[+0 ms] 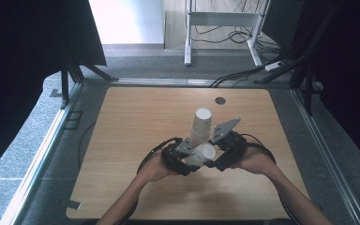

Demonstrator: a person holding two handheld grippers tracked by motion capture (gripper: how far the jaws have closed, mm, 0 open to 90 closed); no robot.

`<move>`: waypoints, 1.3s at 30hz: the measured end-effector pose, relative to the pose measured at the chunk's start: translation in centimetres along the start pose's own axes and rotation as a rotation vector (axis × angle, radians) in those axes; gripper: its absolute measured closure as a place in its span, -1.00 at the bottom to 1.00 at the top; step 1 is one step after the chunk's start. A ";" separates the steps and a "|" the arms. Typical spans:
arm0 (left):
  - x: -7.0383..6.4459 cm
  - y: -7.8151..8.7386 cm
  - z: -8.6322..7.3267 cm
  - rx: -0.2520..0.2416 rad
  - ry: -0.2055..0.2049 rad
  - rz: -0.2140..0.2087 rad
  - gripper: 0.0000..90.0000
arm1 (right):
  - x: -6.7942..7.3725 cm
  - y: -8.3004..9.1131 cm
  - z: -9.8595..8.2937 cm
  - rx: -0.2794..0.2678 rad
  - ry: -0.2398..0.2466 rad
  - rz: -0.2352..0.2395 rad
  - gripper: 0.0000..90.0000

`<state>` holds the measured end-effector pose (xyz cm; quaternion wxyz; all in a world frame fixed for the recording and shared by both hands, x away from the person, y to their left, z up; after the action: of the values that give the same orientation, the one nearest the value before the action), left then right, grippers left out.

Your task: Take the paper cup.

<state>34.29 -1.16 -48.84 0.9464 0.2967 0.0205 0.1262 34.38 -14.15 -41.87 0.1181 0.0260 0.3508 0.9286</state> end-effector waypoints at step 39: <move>-0.2 1.0 1.0 -0.151 0.116 -0.070 -0.68 | 0.2 0.2 -1.1 -0.040 -0.017 0.051 -0.19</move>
<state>33.94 -0.93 -47.45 0.9671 0.2161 0.0759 0.1111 34.02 -14.95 -42.55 0.0977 0.0404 0.3302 0.9380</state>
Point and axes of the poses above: each handheld gripper's, and its own axes: y roughly backward along the jaws, z roughly out of its top, x roughly to its left, the point moved 6 cm from there along -y, roughly forward along the jaws, and after that the axes turned 12 degrees about -x, right-handed, at the moved point
